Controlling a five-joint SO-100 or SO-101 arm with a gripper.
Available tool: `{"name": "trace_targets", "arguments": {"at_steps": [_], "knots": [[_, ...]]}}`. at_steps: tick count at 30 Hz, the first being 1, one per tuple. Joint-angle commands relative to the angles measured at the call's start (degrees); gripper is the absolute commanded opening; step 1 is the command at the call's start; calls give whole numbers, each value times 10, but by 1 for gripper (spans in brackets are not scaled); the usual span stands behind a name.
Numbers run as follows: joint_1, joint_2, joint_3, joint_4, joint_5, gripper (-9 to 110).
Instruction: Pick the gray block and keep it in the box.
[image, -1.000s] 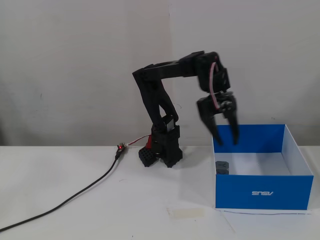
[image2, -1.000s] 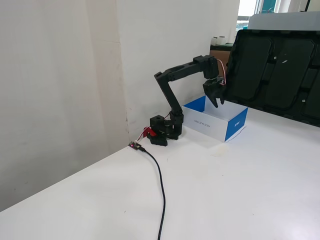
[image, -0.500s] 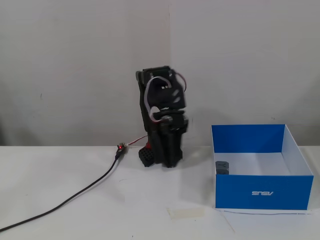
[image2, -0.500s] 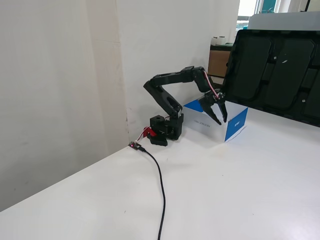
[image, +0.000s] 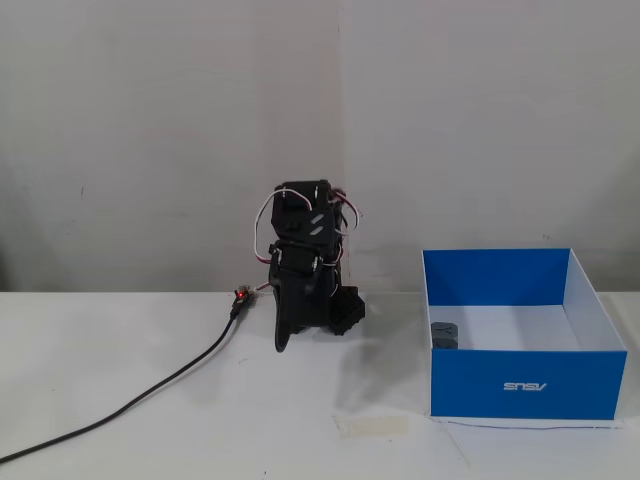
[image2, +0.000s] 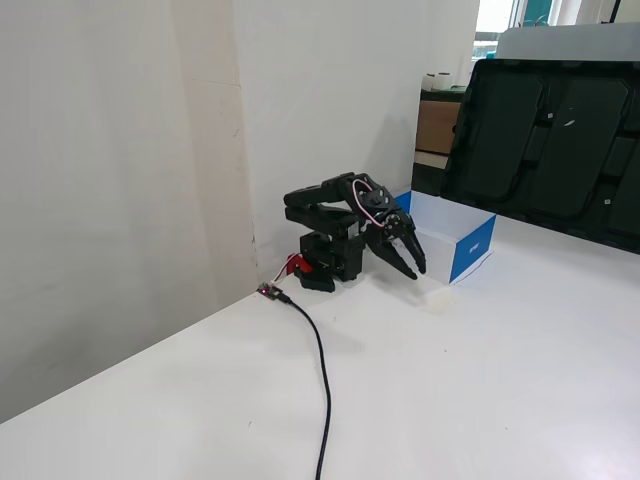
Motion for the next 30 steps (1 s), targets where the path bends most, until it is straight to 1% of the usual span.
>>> {"name": "trace_targets", "arguments": {"at_steps": [1, 5, 11, 30], "knots": [[4, 108, 27, 11, 48, 3], [8, 141, 51, 30, 84, 3], [22, 141, 83, 25, 103, 2], [53, 142, 146, 26, 100, 0]]}}
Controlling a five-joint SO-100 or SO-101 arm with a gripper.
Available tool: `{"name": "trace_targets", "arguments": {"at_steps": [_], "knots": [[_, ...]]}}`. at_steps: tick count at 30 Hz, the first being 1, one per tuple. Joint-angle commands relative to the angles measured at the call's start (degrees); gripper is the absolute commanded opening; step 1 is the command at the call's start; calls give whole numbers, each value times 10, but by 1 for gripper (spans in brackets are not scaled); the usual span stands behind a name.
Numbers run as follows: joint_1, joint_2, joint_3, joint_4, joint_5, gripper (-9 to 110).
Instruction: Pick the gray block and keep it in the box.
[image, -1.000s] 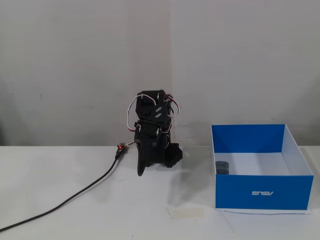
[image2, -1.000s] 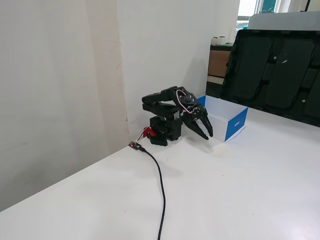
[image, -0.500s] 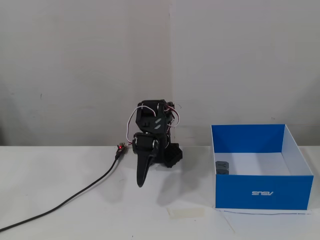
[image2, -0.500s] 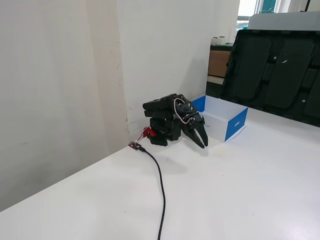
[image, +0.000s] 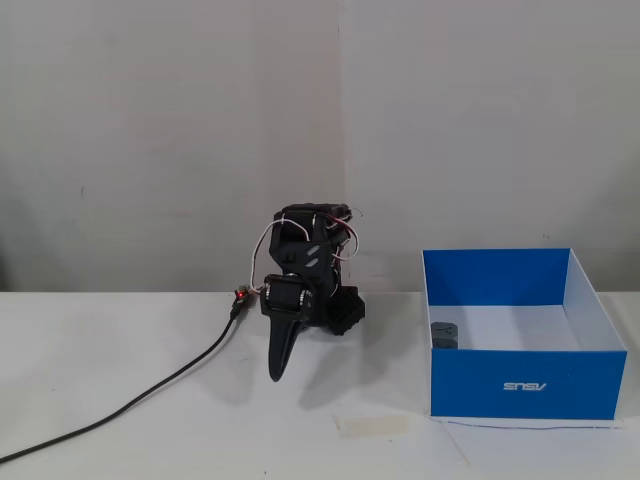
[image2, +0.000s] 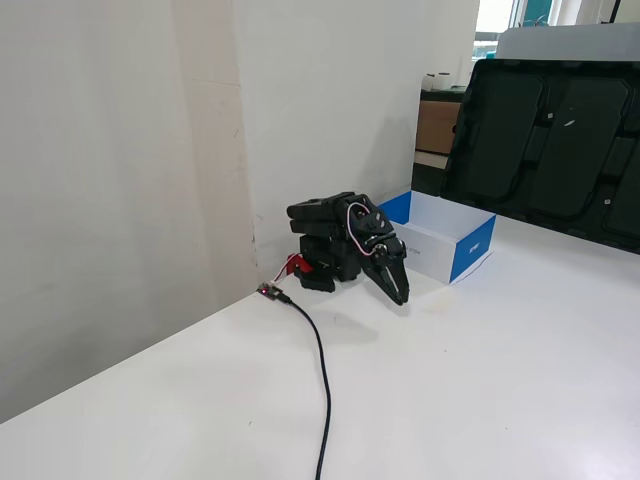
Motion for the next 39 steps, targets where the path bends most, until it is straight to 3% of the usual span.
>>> {"name": "trace_targets", "arguments": {"at_steps": [1, 39], "knots": [[4, 68, 11, 0, -5, 0], [25, 68, 11, 25, -3, 0]]}}
